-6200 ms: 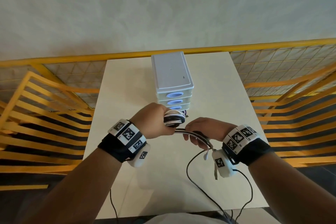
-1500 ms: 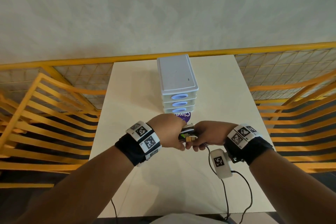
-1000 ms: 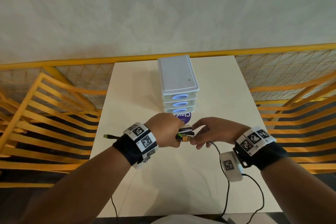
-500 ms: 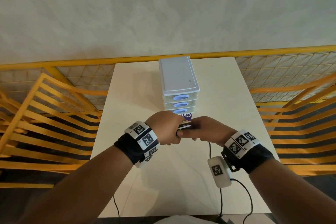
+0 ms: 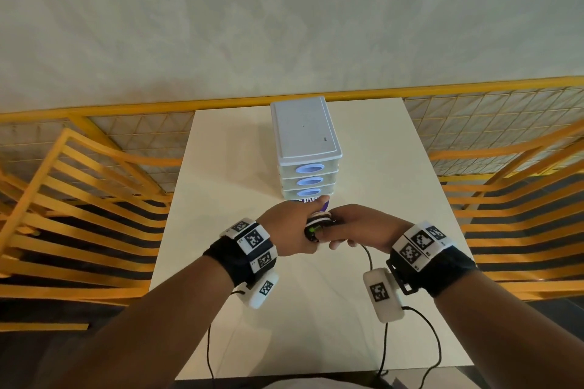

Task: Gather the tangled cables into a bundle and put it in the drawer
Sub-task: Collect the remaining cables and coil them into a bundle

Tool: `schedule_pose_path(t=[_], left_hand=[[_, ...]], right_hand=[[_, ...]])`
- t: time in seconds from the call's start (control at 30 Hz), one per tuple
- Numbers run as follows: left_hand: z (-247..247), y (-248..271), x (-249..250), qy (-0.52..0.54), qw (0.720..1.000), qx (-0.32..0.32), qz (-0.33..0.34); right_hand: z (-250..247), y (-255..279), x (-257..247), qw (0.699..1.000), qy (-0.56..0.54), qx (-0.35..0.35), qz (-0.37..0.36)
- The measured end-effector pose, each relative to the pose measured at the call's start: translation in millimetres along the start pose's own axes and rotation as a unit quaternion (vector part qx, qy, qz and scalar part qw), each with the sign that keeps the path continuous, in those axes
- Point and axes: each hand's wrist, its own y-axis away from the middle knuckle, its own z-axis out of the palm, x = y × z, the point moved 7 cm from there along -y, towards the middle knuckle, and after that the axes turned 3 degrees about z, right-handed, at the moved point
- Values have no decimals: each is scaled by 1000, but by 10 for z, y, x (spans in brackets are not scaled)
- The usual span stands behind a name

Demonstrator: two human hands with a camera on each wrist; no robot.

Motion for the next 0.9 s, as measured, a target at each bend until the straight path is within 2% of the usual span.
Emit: schedule_pose_path(t=[0.13,0.2,0.37,0.53,0.7,0.8,0.9], left_hand=[[63,-28,51,-111,993,-45,-7],[79,-36,121,-155,987,-50,1],[156,25,363,-237,968,-62,57],[180,-6,427,-234,968,-61,64],[273,-71,363,-221,970,-84,63],[290,-74,304,-195,972,-102,80],[248,-58,272,-167,977,-88,94]], right_hand=[[54,-32,54,995,-74,-1,59],[80,-42,71,992,-95,-31,75],[114,-46,107,983,-52,-135,110],[125,-6,112,977,-3,-178,117],[286,-125,249,973,88,-143,156],[315,-162,256,975,122,-113,147],[298,-133,238,974,151,-104,136]])
